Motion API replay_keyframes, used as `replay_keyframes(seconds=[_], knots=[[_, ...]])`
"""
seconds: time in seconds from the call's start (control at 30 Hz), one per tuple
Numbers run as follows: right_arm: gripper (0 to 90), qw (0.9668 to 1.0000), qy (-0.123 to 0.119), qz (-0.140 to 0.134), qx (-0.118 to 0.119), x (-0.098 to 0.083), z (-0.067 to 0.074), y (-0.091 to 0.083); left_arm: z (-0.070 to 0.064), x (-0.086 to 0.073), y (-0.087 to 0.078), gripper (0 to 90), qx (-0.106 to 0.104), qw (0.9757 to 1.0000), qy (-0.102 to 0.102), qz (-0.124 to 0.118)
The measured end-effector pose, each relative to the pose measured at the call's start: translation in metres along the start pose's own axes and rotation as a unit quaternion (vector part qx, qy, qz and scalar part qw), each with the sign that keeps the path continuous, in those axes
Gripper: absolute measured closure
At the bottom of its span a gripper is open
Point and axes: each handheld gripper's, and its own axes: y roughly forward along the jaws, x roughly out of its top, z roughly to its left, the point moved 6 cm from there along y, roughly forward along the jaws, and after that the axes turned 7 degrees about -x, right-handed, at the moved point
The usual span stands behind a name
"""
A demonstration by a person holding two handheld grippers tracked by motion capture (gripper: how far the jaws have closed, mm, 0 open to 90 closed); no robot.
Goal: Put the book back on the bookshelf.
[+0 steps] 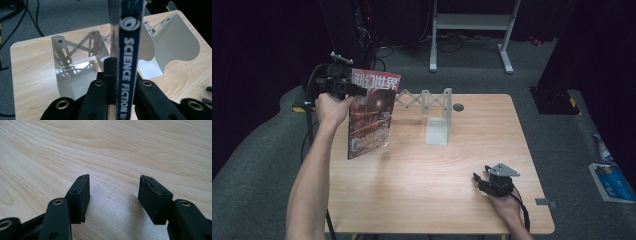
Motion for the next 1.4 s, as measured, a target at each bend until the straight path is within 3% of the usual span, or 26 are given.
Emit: replay_keyframes(seconds=[0.33,0.6,0.9,1.2,1.4], knots=[[42.7,1.0000,-0.002,-0.002,0.001,0.000,0.000,0.000,0.004,0.002,-0.012,83.6,0.008,0.9999,-0.003,-0.015],[42.7,1.0000,-0.001,-0.002,0.001,0.000,0.000,0.000,0.010,0.003,-0.010,83.6,0.030,0.9991,-0.001,-0.029],[42.7,1.0000,-0.001,-0.001,0.001,0.000,0.000,0.000,0.020,-0.002,0.000,83.6,0.058,0.9964,-0.002,-0.061],[42.7,1.0000,0.000,0.000,0.002,0.000,0.000,0.000,0.021,-0.005,0.014,83.7,0.067,0.9945,0.004,-0.080],[42.7,1.0000,-0.001,-0.001,0.002,0.000,0.000,0.000,0.023,-0.008,0.021,83.7,0.067,0.9922,-0.011,-0.105]])
